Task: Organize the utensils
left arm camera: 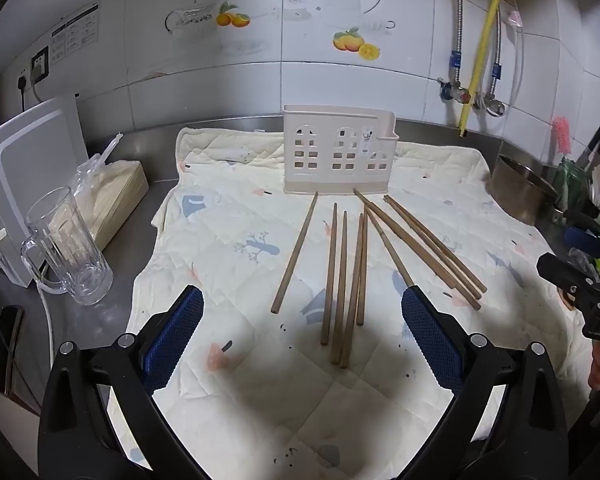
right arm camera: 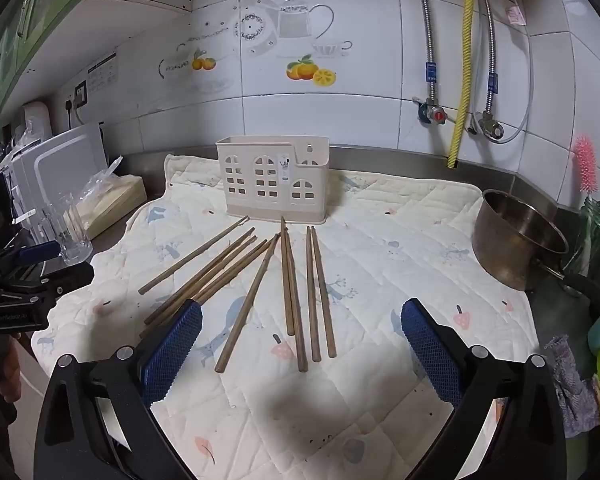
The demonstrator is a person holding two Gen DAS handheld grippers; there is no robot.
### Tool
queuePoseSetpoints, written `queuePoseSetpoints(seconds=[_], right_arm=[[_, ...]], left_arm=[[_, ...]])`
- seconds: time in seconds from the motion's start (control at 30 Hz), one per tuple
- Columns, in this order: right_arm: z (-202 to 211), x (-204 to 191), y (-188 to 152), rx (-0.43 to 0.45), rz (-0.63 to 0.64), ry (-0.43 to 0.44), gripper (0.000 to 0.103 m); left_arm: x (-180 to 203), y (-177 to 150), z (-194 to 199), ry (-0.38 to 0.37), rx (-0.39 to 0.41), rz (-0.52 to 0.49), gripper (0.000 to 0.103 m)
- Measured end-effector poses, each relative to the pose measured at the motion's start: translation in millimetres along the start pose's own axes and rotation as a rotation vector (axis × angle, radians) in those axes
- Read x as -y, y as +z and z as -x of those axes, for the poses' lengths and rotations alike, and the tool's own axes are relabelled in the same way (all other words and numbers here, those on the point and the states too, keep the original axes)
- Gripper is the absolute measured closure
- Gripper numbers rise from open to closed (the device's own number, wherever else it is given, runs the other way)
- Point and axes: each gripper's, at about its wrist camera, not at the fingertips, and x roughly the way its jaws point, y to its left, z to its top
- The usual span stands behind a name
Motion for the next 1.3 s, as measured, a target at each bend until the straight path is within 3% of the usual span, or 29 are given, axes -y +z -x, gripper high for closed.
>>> queuePoseSetpoints(seconds=[1.3], right_arm=[[-6.1, -6.3, -5.6, -0.007, 0.004, 0.005, 0.006]], left_arm=[[0.4, -4.2, -4.4, 0.007, -0.013, 0.011, 0.005]])
